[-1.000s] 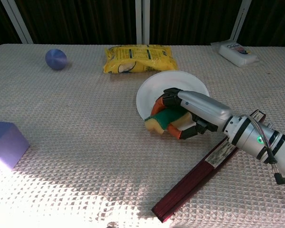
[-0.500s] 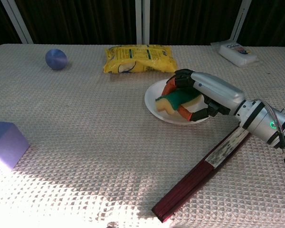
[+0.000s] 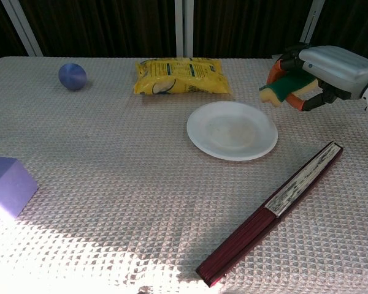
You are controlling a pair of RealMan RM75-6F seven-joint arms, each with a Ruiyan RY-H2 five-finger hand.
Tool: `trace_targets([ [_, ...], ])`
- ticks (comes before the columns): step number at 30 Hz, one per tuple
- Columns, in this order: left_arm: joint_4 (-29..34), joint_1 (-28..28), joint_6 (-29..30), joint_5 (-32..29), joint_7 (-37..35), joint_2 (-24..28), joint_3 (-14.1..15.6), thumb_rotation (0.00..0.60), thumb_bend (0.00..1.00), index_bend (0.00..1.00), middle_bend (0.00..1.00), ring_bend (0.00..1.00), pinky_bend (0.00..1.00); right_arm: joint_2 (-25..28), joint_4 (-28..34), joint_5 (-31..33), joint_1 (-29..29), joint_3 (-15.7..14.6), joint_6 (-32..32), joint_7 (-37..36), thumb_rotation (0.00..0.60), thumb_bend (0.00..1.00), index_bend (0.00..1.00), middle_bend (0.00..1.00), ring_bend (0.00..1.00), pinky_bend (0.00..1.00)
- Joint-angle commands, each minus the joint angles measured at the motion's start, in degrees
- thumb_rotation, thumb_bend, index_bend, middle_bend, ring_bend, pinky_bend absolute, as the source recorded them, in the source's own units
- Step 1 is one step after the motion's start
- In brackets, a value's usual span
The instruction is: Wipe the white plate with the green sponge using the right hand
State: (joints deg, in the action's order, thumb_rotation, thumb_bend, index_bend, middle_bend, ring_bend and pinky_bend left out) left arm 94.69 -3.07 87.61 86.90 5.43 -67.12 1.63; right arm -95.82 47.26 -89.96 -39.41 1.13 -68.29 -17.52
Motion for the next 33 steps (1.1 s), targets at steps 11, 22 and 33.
trace_targets([
  [11,-0.1,-0.7,0.8,0.2,-0.2,0.2,0.5,0.6,0.12,0.2,0.14,0.12,0.14,-2.3,-4.9,9.1,-1.6,4.1,15.3,5.6,0.6,0.36,0.17,0.19,0.0,0.0],
  [22,0.4,-0.4,1.0,0.7,0.1,0.7,0.2,0.6,0.12,0.2,0.14,0.12,0.14,7.2,9.7,8.4,2.2,2.6,12.6,9.8,0.6,0.27,0.0,0.04,0.0,0.0],
  [33,0.1,0.0,2.6,2.6,-0.5,0.8,-0.3,0.6,0.12,0.2,0.14,0.12,0.14,28.2,37.7,6.6,17.0,0.8,-8.2,11.2,0.6,0.28,0.0,0.16,0.0,0.0],
])
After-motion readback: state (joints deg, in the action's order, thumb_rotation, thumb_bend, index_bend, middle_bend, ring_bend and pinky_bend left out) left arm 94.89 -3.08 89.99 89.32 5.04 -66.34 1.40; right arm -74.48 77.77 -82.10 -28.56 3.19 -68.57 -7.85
